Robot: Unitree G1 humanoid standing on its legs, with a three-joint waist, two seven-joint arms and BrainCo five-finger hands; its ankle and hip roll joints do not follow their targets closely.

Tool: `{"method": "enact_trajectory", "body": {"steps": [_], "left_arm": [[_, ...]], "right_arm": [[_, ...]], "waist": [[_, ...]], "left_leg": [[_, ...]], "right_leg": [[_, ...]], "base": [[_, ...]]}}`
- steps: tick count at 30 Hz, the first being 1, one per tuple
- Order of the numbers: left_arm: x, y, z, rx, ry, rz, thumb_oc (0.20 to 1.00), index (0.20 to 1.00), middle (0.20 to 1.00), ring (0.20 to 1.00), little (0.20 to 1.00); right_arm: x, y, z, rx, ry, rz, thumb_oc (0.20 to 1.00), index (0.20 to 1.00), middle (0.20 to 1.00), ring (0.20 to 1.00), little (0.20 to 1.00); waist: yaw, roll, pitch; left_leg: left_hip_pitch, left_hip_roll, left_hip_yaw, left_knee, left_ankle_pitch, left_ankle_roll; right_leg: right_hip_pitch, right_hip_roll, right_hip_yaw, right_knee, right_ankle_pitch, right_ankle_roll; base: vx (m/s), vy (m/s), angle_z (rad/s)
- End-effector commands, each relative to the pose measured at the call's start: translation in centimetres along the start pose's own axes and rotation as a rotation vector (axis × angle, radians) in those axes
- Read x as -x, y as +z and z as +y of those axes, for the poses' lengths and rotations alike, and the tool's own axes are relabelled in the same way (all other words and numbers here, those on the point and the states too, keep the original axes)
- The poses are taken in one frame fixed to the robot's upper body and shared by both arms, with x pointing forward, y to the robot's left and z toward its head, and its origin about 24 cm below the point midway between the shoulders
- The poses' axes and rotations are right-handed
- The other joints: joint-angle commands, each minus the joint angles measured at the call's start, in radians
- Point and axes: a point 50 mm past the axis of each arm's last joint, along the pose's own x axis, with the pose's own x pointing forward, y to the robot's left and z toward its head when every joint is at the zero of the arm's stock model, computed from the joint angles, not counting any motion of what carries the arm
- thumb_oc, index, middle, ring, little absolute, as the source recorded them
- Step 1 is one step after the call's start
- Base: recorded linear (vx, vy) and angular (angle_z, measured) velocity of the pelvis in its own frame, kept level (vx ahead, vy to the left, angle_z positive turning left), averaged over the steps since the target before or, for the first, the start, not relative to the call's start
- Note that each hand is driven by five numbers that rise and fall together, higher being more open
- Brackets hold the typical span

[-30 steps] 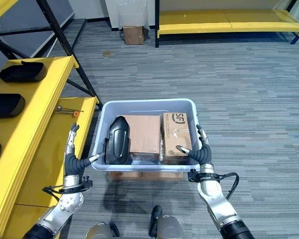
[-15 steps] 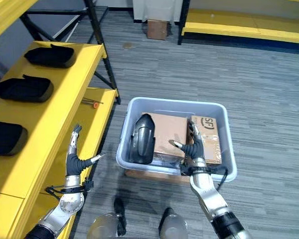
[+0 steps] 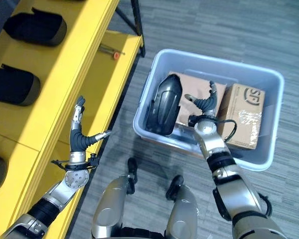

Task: Move parts from the plastic box to the shelf.

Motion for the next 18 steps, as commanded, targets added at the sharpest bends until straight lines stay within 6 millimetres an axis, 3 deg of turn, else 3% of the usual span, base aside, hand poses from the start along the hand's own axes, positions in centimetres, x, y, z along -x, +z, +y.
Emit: {"method": "enact_trajectory", "body": {"steps": [1, 10, 18], "left_arm": [[-0.1, 2.3, -0.4, 0.123, 0.030, -0.064, 1.000, 1.000, 1.000, 1.000, 1.000], [-0.2, 3.0, -0.8, 0.152, 0.047, -0.056, 1.000, 1.000, 1.000, 1.000, 1.000], [0.3, 3.3, -0.9, 0.161, 0.048, -0.050, 1.000, 1.000, 1.000, 1.000, 1.000]], "right_arm": [[-0.7, 1.8, -1.2, -0.035, -0.019, -0.066, 1.000, 1.000, 1.000, 1.000, 1.000], [-1.7, 2.5, -0.6, 0.079, 0.002, -0.041, 1.000, 1.000, 1.000, 1.000, 1.000], [-1.2, 4.7, 0.7, -0.015, 0.019, -0.153, 1.000, 1.000, 1.000, 1.000, 1.000]], "waist": [[0.007, 0.007, -0.010], [0.039, 0.027, -0.010], [0.058, 0.042, -0.010]], "left_leg": [[0.027, 0.036, -0.084, -0.010, 0.013, -0.052], [-0.116, 0.006, -0.104, 0.061, -0.014, -0.046], [-0.185, -0.005, -0.108, 0.072, -0.011, -0.038]], "right_leg": [[0.015, 0.000, 0.006, 0.031, 0.069, 0.008], [-0.130, -0.041, 0.029, 0.133, 0.043, 0.023], [-0.187, -0.050, 0.026, 0.148, 0.051, 0.029]], "base": [[-0.07, 0.020, 0.07], [-0.03, 0.028, 0.06], [-0.03, 0.041, 0.04]]}}
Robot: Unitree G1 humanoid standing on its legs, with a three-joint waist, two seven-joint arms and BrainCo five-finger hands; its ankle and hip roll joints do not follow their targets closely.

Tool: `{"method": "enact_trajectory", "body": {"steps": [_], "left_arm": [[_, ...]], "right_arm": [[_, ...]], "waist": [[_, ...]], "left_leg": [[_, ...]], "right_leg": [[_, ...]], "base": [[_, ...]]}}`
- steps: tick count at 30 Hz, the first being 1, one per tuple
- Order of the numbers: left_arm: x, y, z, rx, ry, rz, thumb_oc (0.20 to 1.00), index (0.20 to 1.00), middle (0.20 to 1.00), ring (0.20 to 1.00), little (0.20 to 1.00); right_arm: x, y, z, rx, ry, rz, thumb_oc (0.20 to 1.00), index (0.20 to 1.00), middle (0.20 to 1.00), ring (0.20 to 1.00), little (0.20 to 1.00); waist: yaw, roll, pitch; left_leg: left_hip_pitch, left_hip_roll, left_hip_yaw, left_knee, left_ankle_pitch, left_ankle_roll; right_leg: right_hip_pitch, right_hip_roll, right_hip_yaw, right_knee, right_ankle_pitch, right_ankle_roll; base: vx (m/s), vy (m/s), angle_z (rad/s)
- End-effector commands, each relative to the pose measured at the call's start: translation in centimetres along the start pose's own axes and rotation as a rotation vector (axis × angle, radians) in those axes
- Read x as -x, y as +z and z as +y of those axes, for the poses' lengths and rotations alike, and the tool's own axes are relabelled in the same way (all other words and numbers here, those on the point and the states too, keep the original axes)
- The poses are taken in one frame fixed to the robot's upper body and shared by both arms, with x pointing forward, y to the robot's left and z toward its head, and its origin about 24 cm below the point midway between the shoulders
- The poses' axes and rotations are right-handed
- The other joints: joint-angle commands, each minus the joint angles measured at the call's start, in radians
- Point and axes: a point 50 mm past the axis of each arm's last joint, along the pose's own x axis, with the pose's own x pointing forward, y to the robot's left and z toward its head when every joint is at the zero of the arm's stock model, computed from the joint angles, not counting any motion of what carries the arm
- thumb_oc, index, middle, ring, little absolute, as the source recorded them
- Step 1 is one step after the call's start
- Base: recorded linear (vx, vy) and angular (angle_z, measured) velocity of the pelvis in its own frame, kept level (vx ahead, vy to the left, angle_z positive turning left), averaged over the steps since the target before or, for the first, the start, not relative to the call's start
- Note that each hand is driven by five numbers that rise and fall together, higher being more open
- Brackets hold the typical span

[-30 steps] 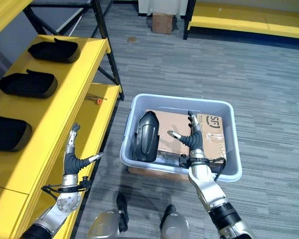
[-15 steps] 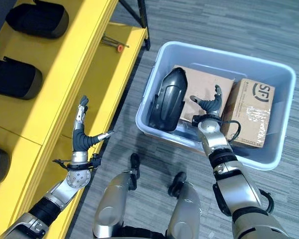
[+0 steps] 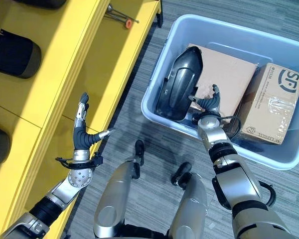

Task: Move parts from the plastic box to the shelf.

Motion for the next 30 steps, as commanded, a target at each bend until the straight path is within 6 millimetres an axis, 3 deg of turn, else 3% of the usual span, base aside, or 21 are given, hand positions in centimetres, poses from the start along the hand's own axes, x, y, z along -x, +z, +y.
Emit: {"method": "enact_trajectory", "body": {"steps": [1, 8, 11, 14, 18, 25, 26, 27, 30], "left_arm": [[0.3, 2.3, -0.4, 0.110, 0.043, -0.062, 1.000, 1.000, 1.000, 1.000, 1.000], [0.2, 2.2, -0.2, 0.102, 0.070, -0.057, 1.000, 1.000, 1.000, 1.000, 1.000], [0.0, 2.1, -0.5, 0.094, 0.073, -0.059, 1.000, 1.000, 1.000, 1.000, 1.000], [-0.1, 1.9, -0.6, 0.092, 0.075, -0.052, 1.000, 1.000, 1.000, 1.000, 1.000], [-0.1, 1.9, -0.9, 0.095, 0.080, -0.056, 1.000, 1.000, 1.000, 1.000, 1.000], [-0.3, 2.2, -1.2, 0.097, 0.074, -0.065, 1.000, 1.000, 1.000, 1.000, 1.000], [-0.3, 2.2, -1.2, 0.098, 0.072, -0.067, 1.000, 1.000, 1.000, 1.000, 1.000], [-0.4, 2.3, -1.2, 0.098, 0.072, -0.070, 1.000, 1.000, 1.000, 1.000, 1.000], [-0.4, 2.4, -1.1, 0.102, 0.075, -0.073, 1.000, 1.000, 1.000, 1.000, 1.000]], "right_arm": [[-0.2, 3.9, 0.4, -0.073, -0.015, -0.162, 1.000, 1.000, 1.000, 1.000, 1.000], [1.1, 2.9, 2.4, -0.110, 0.002, -0.104, 1.000, 1.000, 1.000, 1.000, 1.000], [1.1, 1.3, 2.9, -0.063, -0.036, 0.017, 1.000, 1.000, 1.000, 1.000, 1.000], [0.9, -1.6, 1.9, -0.093, -0.125, 0.215, 1.000, 1.000, 1.000, 1.000, 1.000], [1.1, -3.5, 1.8, -0.125, -0.120, 0.365, 1.000, 1.000, 1.000, 1.000, 1.000], [1.1, -4.9, 1.2, -0.082, -0.104, 0.446, 1.000, 1.000, 1.000, 1.000, 1.000], [1.1, -5.0, 1.3, -0.074, -0.098, 0.447, 0.683, 0.683, 0.683, 0.683, 0.683], [1.0, -4.9, 1.3, -0.064, -0.101, 0.440, 0.200, 0.200, 0.200, 0.200, 0.200], [0.7, -4.4, 1.0, -0.006, -0.100, 0.407, 0.200, 0.200, 0.200, 0.200, 0.200]], "waist": [[0.004, 0.029, -0.033], [0.000, 0.029, -0.033], [0.006, 0.033, -0.033], [0.017, 0.040, -0.033], [0.026, 0.049, -0.033], [0.037, 0.057, -0.033], [0.039, 0.059, -0.033], [0.040, 0.060, -0.033], [0.045, 0.063, -0.033]], "left_leg": [[-0.007, 0.005, -0.070, -0.003, -0.028, -0.033], [-0.024, 0.005, -0.065, 0.000, -0.028, -0.030], [-0.041, 0.003, -0.066, 0.006, -0.027, -0.028], [-0.066, -0.001, -0.073, 0.022, -0.031, -0.024], [-0.099, -0.006, -0.077, 0.039, -0.034, -0.020], [-0.133, -0.013, -0.082, 0.054, -0.034, -0.014], [-0.135, -0.013, -0.083, 0.054, -0.033, -0.014], [-0.138, -0.013, -0.083, 0.054, -0.032, -0.014], [-0.142, -0.016, -0.084, 0.055, -0.031, -0.013]], "right_leg": [[0.004, -0.005, 0.027, -0.002, 0.101, 0.064], [-0.011, 0.002, 0.038, -0.011, 0.111, 0.068], [-0.025, 0.005, 0.040, -0.005, 0.113, 0.068], [-0.041, 0.003, 0.040, 0.009, 0.111, 0.067], [-0.067, 0.003, 0.039, 0.029, 0.106, 0.063], [-0.091, 0.004, 0.037, 0.040, 0.107, 0.062], [-0.092, 0.004, 0.038, 0.040, 0.108, 0.062], [-0.095, 0.004, 0.038, 0.040, 0.108, 0.062], [-0.097, 0.004, 0.038, 0.039, 0.111, 0.062]], "base": [[-0.03, 0.084, 0.06], [0.00, 0.027, 0.00], [0.00, 0.021, -0.01], [0.00, 0.010, -0.01], [0.00, 0.000, 0.00], [0.00, 0.000, 0.00], [0.00, 0.000, 0.00], [0.00, 0.000, 0.00], [0.00, 0.000, 0.00]]}}
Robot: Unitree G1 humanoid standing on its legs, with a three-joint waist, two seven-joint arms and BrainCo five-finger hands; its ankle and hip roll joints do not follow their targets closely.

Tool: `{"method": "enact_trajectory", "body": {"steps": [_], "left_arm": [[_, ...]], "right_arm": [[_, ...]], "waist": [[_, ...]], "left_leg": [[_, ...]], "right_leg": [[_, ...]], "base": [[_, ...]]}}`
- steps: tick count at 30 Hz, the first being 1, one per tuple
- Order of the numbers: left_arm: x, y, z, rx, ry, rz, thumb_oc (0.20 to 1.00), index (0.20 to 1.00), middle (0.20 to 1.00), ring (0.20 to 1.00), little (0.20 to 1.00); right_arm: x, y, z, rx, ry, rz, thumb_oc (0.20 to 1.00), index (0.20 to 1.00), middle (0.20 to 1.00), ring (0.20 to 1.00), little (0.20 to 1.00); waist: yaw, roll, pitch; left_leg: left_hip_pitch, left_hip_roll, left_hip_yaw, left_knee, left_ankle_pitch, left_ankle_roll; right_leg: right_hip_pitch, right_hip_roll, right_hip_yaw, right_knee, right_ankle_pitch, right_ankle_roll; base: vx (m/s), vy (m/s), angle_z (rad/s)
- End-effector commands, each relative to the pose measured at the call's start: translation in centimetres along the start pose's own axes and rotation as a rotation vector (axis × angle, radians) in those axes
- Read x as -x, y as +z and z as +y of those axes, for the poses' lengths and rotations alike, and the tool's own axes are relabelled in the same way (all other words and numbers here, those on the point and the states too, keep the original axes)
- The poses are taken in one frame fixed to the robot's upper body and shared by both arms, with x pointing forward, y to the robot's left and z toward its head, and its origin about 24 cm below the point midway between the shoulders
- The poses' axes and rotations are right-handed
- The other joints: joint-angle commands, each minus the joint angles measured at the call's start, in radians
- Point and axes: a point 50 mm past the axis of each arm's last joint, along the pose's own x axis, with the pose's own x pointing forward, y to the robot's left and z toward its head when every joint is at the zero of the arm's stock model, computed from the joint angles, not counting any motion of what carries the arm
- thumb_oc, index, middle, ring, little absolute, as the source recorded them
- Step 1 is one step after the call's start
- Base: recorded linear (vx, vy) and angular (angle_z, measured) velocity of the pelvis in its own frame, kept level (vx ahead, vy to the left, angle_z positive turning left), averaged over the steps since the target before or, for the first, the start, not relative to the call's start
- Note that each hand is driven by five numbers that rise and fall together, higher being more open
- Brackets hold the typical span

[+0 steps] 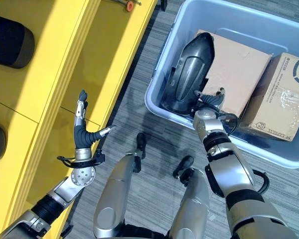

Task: Move parts from the plastic box to the shelf.

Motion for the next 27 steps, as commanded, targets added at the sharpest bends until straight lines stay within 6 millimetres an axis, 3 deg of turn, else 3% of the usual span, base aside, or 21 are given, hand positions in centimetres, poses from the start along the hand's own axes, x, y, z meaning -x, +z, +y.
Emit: {"method": "enact_trajectory", "body": {"steps": [1, 5, 10, 20, 22, 23, 27], "left_arm": [[0.2, 1.9, -0.7, 0.104, 0.023, -0.058, 1.000, 1.000, 1.000, 1.000, 1.000], [0.4, 1.9, -0.6, 0.111, 0.009, -0.059, 1.000, 1.000, 1.000, 1.000, 1.000], [0.9, 2.0, -0.8, 0.114, -0.007, -0.066, 1.000, 1.000, 1.000, 1.000, 1.000], [0.9, 2.1, -0.9, 0.114, 0.008, -0.069, 1.000, 1.000, 1.000, 1.000, 1.000], [0.8, 2.1, -0.9, 0.115, 0.011, -0.071, 1.000, 1.000, 1.000, 1.000, 1.000], [0.8, 2.1, -1.0, 0.114, 0.013, -0.076, 1.000, 1.000, 1.000, 1.000, 1.000], [0.8, 2.3, -1.0, 0.124, 0.024, -0.086, 1.000, 1.000, 1.000, 1.000, 1.000]], "right_arm": [[0.1, -4.5, -0.6, 0.141, 0.043, 0.155, 0.200, 0.200, 0.200, 0.200, 0.200], [-1.1, -2.8, -2.6, 0.157, -0.086, 0.111, 0.200, 0.200, 0.200, 0.200, 0.200], [-1.7, -2.1, -4.3, 0.130, -0.202, 0.088, 0.200, 0.200, 0.200, 0.200, 0.200], [-1.9, -3.7, -6.2, 0.109, -0.286, 0.116, 0.200, 0.200, 0.200, 0.200, 0.200], [-1.8, -3.7, -6.3, 0.103, -0.308, 0.104, 0.539, 0.539, 0.539, 0.539, 0.539], [-1.8, -3.6, -6.5, 0.081, -0.330, 0.084, 1.000, 1.000, 1.000, 1.000, 1.000], [-1.3, -1.0, -5.7, -0.088, -0.334, -0.137, 1.000, 1.000, 1.000, 1.000, 1.000]], "waist": [[0.043, 0.059, -0.027], [0.049, 0.067, -0.027], [0.042, 0.068, -0.027], [0.009, 0.062, -0.027], [0.003, 0.062, -0.027], [0.000, 0.062, -0.027], [-0.016, 0.059, -0.027]], "left_leg": [[-0.015, -0.029, -0.074, -0.024, -0.007, -0.028], [-0.012, -0.029, -0.075, -0.018, -0.009, -0.029], [0.002, -0.025, -0.068, -0.018, -0.014, -0.029], [0.034, -0.016, -0.048, -0.025, -0.023, -0.030], [0.042, -0.015, -0.044, -0.031, -0.021, -0.031], [0.047, -0.014, -0.043, -0.035, -0.020, -0.032], [0.074, -0.013, -0.040, -0.055, -0.017, -0.038]], "right_leg": [[-0.007, -0.002, 0.034, 0.039, 0.092, 0.060], [-0.002, -0.009, 0.033, 0.044, 0.091, 0.061], [0.009, -0.008, 0.037, 0.037, 0.094, 0.064], [0.031, 0.004, 0.053, 0.004, 0.100, 0.066], [0.036, 0.006, 0.057, -0.005, 0.104, 0.067], [0.039, 0.007, 0.059, -0.009, 0.105, 0.068], [0.058, 0.015, 0.069, -0.036, 0.113, 0.071]], "base": [[0.00, 0.000, 0.00], [0.00, -0.001, 0.01], [0.00, -0.002, 0.01], [0.00, 0.001, -0.03], [-0.01, -0.006, -0.12], [-0.01, -0.017, -0.07], [0.00, -0.003, -0.04]]}}
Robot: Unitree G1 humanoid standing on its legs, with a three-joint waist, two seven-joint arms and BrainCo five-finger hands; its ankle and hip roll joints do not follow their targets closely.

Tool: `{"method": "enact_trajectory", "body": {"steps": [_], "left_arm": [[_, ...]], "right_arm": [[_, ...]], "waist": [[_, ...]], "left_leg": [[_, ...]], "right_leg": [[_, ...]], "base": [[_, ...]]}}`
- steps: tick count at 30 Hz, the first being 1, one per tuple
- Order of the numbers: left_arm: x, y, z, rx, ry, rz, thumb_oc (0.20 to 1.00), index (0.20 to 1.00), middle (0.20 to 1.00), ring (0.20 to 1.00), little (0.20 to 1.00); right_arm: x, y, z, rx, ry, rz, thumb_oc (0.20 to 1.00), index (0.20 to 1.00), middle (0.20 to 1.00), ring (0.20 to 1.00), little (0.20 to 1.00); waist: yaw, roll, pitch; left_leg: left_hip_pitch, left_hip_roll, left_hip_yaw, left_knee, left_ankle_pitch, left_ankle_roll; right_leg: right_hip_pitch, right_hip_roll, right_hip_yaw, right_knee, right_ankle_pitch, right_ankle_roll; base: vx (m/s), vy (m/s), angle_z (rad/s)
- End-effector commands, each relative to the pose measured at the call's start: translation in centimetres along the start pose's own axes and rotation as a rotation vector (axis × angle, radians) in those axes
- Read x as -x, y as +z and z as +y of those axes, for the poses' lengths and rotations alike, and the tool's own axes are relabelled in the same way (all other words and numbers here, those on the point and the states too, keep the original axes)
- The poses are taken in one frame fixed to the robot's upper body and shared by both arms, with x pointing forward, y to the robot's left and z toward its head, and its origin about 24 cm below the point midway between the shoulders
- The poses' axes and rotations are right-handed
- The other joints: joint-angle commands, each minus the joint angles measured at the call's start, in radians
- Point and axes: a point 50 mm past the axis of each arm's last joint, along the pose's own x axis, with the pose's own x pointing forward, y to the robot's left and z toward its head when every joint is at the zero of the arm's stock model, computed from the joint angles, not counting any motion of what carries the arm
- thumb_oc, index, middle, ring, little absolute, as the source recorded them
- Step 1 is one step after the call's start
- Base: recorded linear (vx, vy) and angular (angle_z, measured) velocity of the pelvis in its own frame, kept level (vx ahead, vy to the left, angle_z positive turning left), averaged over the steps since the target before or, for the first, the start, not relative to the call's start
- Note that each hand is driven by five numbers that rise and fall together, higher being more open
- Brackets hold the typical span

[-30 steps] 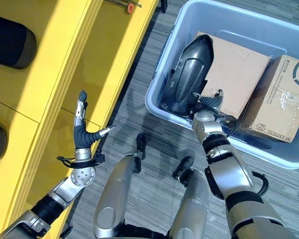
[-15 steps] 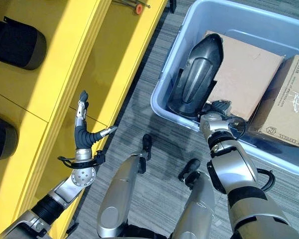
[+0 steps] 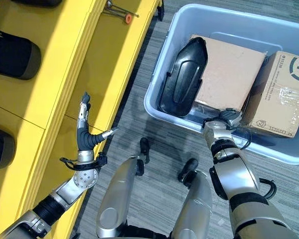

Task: Move parts from the plastic box to the shelf.

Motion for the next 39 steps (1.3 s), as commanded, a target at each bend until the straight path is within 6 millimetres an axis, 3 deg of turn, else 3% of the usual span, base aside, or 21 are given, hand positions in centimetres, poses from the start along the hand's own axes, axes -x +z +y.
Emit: {"method": "enact_trajectory", "body": {"steps": [1, 3, 5, 7, 10, 14, 19, 22, 35, 39], "left_arm": [[0.2, 2.3, -0.5, 0.112, 0.025, -0.089, 1.000, 1.000, 1.000, 1.000, 1.000], [0.2, 2.3, -0.6, 0.113, 0.027, -0.088, 1.000, 1.000, 1.000, 1.000, 1.000], [0.2, 2.4, -0.7, 0.119, 0.029, -0.090, 1.000, 1.000, 1.000, 1.000, 1.000], [0.1, 2.3, -0.7, 0.117, 0.028, -0.089, 1.000, 1.000, 1.000, 1.000, 1.000], [0.0, 2.1, -0.5, 0.111, 0.027, -0.087, 1.000, 1.000, 1.000, 1.000, 1.000], [-0.2, 1.5, 0.0, 0.095, 0.011, -0.088, 1.000, 1.000, 1.000, 1.000, 1.000], [-0.3, 1.2, 0.4, 0.081, -0.024, -0.096, 1.000, 1.000, 1.000, 1.000, 1.000], [-0.4, 1.1, 0.7, 0.074, -0.029, -0.087, 1.000, 1.000, 1.000, 1.000, 1.000], [0.4, 1.3, 0.5, 0.093, -0.082, -0.074, 1.000, 1.000, 1.000, 1.000, 1.000], [0.6, 1.1, 0.7, 0.089, -0.084, -0.071, 1.000, 1.000, 1.000, 1.000, 1.000]], "right_arm": [[1.0, 4.4, -0.3, -0.114, -0.025, -0.382, 1.000, 1.000, 1.000, 1.000, 1.000], [2.0, 5.7, 0.3, -0.077, 0.000, -0.505, 1.000, 1.000, 1.000, 1.000, 1.000], [4.1, 7.9, 1.5, 0.070, 0.057, -0.784, 1.000, 1.000, 1.000, 1.000, 1.000], [5.3, 8.8, 2.3, 0.195, 0.118, -0.934, 1.000, 1.000, 1.000, 1.000, 1.000], [6.9, 9.1, 3.5, 0.423, 0.191, -1.118, 1.000, 1.000, 1.000, 1.000, 1.000], [7.2, 8.9, 4.4, 0.683, 0.285, -1.241, 1.000, 1.000, 1.000, 1.000, 1.000], [6.1, 8.8, 4.9, 0.885, 0.347, -1.201, 1.000, 1.000, 1.000, 1.000, 1.000], [4.4, 8.8, 4.7, 1.061, 0.350, -1.092, 1.000, 1.000, 1.000, 1.000, 1.000], [1.8, 8.7, 4.1, 1.596, 0.338, -0.896, 1.000, 1.000, 1.000, 1.000, 1.000], [0.5, 8.7, 2.8, 1.682, 0.305, -0.707, 1.000, 1.000, 1.000, 1.000, 1.000]], "waist": [[-0.005, 0.015, -0.006], [-0.011, 0.013, -0.006], [-0.023, 0.008, -0.006], [-0.029, 0.006, -0.006], [-0.030, -0.002, -0.006], [-0.017, -0.010, -0.006], [0.015, -0.011, -0.006], [0.055, 0.000, -0.006], [0.118, 0.035, -0.006], [0.135, 0.051, -0.006]], "left_leg": [[0.054, -0.021, -0.064, -0.061, -0.012, -0.046], [0.062, -0.021, -0.062, -0.069, -0.009, -0.047], [0.076, -0.021, -0.059, -0.083, -0.005, -0.049], [0.081, -0.021, -0.059, -0.086, -0.003, -0.050], [0.082, -0.019, -0.059, -0.086, -0.001, -0.052], [0.066, -0.016, -0.068, -0.066, -0.006, -0.050], [0.030, -0.012, -0.083, -0.032, -0.012, -0.045], [-0.016, -0.015, -0.106, -0.013, -0.009, -0.040], [-0.119, -0.026, -0.140, 0.069, -0.029, -0.028], [-0.148, -0.031, -0.145, 0.090, -0.032, -0.024]], "right_leg": [[0.051, 0.007, 0.048, -0.034, 0.095, 0.064], [0.055, 0.010, 0.052, -0.044, 0.100, 0.068], [0.062, 0.013, 0.058, -0.064, 0.107, 0.074], [0.063, 0.014, 0.064, -0.072, 0.112, 0.076], [0.064, 0.011, 0.063, -0.075, 0.116, 0.081], [0.058, 0.001, 0.053, -0.059, 0.113, 0.084], [0.035, -0.013, 0.032, -0.019, 0.105, 0.081], [0.000, -0.028, 0.005, 0.036, 0.086, 0.073], [-0.091, -0.062, -0.018, 0.170, 0.035, 0.049], [-0.115, -0.078, -0.018, 0.206, 0.024, 0.048]], "base": [[0.01, 0.003, -0.14], [0.01, 0.009, -0.17], [0.00, 0.018, -0.09], [0.00, 0.008, -0.02], [0.01, -0.001, -0.03], [0.01, -0.048, 0.03], [0.01, -0.060, 0.12], [0.03, -0.093, 0.15], [0.01, -0.014, 0.11], [0.01, 0.009, 0.05]]}}
